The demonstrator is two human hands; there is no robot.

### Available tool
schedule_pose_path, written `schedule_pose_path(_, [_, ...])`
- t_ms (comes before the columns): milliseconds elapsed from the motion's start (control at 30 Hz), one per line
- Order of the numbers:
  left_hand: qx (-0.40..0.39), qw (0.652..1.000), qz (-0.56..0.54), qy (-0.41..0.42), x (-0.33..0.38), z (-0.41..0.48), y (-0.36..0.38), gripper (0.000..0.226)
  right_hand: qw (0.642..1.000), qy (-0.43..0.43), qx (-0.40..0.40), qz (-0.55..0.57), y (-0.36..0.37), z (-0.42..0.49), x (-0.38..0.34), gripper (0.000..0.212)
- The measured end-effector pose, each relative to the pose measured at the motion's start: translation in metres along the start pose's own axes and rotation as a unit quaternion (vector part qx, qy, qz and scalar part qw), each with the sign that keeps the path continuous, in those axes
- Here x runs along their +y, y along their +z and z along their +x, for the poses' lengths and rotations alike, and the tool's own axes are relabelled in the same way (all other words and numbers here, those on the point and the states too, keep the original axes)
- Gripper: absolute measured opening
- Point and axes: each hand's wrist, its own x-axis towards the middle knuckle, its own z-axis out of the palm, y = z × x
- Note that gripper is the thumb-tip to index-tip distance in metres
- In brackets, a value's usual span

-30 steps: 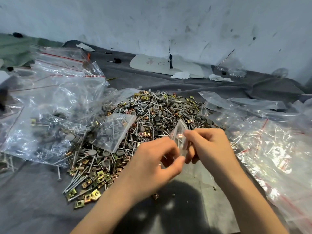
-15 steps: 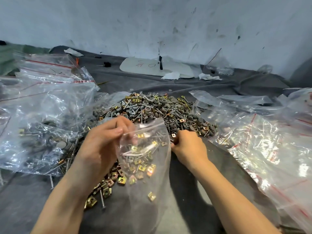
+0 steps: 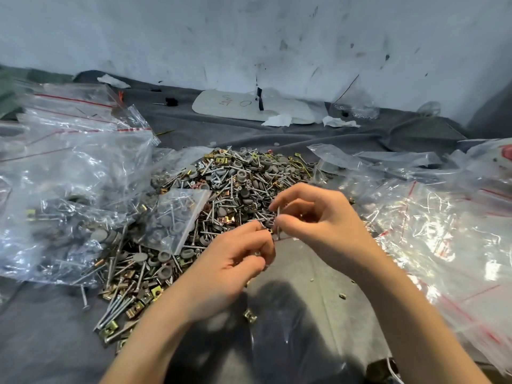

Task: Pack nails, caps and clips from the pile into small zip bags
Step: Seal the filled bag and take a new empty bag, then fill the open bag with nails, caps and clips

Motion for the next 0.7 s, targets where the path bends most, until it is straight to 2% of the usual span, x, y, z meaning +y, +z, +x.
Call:
schedule_pose_path(67, [0.020,1.000,0.000,0.012,-0.002,0.000,-0.001,0.006,0.999,0.003,-0.039,-0.028,-0.001,-0.002,0.000,0.014])
schedule_pose_path(133, [0.041,0.999,-0.008,0.017,-0.004,-0.001,-0.002,0.007,0.999,-0.012,-0.039,-0.011,-0.005,-0.001,0.000,0.012])
schedule_pose_path(233, [0.056,0.998,-0.011,0.024,-0.007,-0.001,-0.002,0.010,0.998,-0.013,0.065,0.013,-0.011,0.006,0.012,0.012])
schedule_pose_path(300, [0.069,0.997,-0.018,0.027,-0.009,-0.002,-0.001,0.013,0.989,0.016,0.133,-0.065,-0.014,0.014,0.029,0.016])
schedule_pose_path(333, [0.081,0.996,-0.023,0.028,-0.010,-0.001,-0.001,0.013,0.981,0.042,0.141,-0.128,-0.015,0.018,0.039,0.017])
schedule_pose_path(433, [0.131,0.989,-0.060,0.027,-0.010,0.000,0.002,0.011,0.954,0.116,0.099,-0.260,-0.007,0.024,0.066,0.004])
schedule_pose_path(467, [0.144,0.987,-0.070,0.024,-0.010,0.000,0.003,0.010,0.947,0.122,0.082,-0.286,-0.002,0.026,0.073,0.007])
schedule_pose_path(567, [0.165,0.983,-0.079,0.012,-0.013,0.000,0.003,0.011,0.936,0.097,0.064,-0.331,0.006,0.031,0.086,0.016])
schedule_pose_path(700, [0.168,0.983,-0.079,-0.012,-0.018,-0.001,0.002,0.016,0.926,0.092,0.039,-0.363,0.013,0.034,0.084,0.013])
